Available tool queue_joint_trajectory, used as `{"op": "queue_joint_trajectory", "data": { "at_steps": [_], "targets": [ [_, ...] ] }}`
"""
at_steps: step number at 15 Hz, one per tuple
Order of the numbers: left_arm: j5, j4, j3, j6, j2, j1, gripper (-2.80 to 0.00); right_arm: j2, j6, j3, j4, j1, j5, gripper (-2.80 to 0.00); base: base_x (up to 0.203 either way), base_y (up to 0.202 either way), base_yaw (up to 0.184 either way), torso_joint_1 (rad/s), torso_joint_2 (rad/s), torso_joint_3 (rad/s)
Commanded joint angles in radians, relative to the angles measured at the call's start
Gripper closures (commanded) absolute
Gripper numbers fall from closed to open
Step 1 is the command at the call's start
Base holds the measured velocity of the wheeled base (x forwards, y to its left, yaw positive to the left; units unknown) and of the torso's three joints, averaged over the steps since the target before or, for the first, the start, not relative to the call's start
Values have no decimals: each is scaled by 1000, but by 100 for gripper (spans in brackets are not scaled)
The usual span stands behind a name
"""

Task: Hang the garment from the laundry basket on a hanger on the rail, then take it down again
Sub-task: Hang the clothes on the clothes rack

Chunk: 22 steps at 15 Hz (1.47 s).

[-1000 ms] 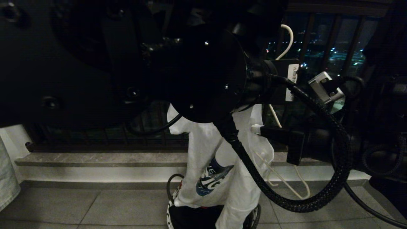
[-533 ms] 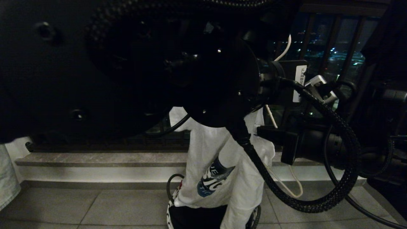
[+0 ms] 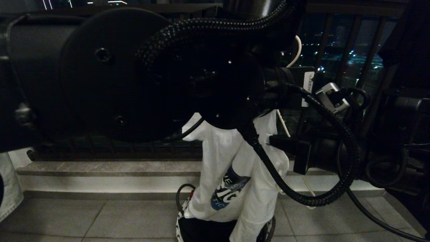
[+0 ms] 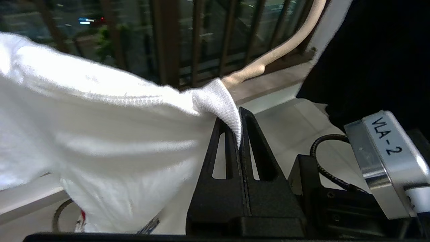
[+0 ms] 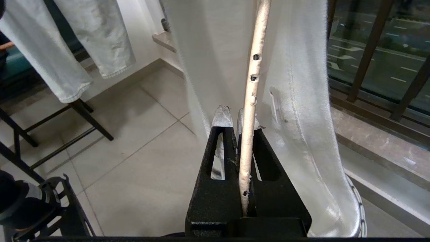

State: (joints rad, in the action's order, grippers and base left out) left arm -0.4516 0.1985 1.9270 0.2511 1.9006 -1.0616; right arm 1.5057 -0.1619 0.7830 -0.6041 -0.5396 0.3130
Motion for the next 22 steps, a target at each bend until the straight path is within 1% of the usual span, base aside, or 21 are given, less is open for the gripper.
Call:
{"op": "queue_joint_trajectory", "data": {
  "at_steps": [1, 2, 4, 6, 8, 19, 22],
  "targets": [
    [25, 1, 0, 4, -3, 5, 0, 6, -1, 2, -3, 0, 2, 0, 0, 0, 0, 0, 0, 0],
    [41, 1, 0, 5, 0, 5, 0, 7, -1, 4, -6, 0, 1, 0, 0, 0, 0, 0, 0, 0],
    [44, 1, 0, 4, 8, 5, 0, 14, -5, 1, -38, 0, 1, 0, 0, 0, 0, 0, 0, 0],
    [44, 1, 0, 2, 11, 5, 0, 14, -5, -2, -45, 0, 1, 0, 0, 0, 0, 0, 0, 0],
    [58, 1, 0, 1, 11, 5, 0, 14, -4, -2, -46, 0, 1, 0, 0, 0, 0, 0, 0, 0],
    [60, 7, -5, 4, 9, 6, 0, 11, -2, -2, -46, 0, 1, 0, 0, 0, 0, 0, 0, 0],
    [60, 9, -25, 5, 0, 6, 0, 8, -2, -2, -46, 0, 1, 0, 0, 0, 0, 0, 0, 0]
  ]
}}
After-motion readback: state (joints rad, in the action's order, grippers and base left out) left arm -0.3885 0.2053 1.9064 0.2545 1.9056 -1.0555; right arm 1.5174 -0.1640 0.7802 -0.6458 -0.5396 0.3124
